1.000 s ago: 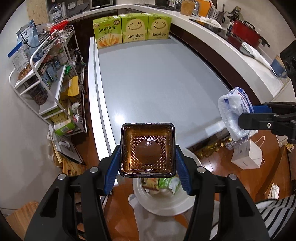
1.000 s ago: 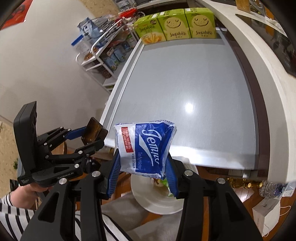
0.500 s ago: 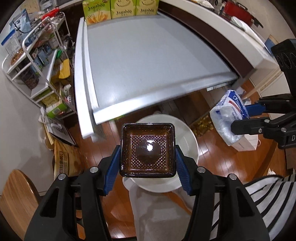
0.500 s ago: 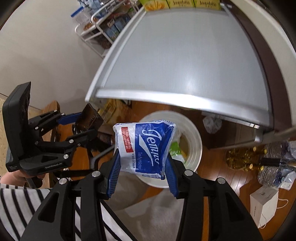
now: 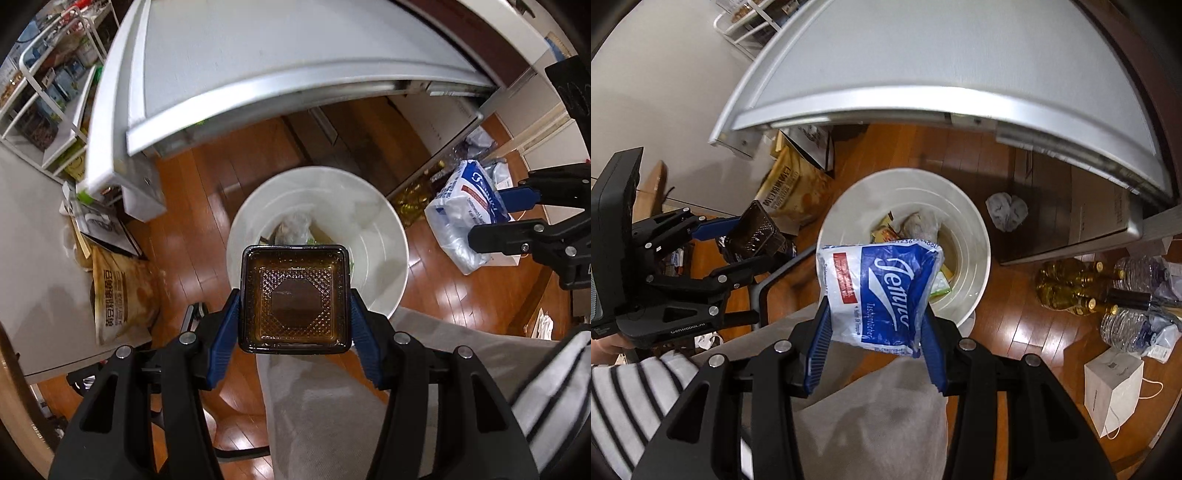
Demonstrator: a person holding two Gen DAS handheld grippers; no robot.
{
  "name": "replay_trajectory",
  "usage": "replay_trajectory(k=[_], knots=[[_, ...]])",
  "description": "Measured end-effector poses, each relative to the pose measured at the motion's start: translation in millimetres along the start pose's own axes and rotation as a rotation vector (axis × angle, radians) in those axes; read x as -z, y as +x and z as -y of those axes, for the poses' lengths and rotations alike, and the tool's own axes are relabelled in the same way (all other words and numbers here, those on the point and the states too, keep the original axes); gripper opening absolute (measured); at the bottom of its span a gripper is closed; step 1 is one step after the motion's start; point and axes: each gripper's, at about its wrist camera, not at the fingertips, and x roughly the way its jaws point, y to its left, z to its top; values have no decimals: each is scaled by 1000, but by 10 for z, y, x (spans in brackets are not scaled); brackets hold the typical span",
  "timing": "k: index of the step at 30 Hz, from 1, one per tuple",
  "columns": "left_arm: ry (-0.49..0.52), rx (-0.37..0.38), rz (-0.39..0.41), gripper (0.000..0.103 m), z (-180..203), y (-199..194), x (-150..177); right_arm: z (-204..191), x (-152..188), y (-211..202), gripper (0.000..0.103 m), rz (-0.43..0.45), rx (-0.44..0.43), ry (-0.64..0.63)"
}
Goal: Collect trash
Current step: 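Carry the brown tray and tissue pack down over the white bin, then open both tools to drop the brown tray and tissue pack into the bin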
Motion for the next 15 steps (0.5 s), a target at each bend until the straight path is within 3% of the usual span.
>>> replay_trajectory(k=[15], knots=[[30,-26,-65,57,8,418,-125,45,-130,450,43,-33,52,34]])
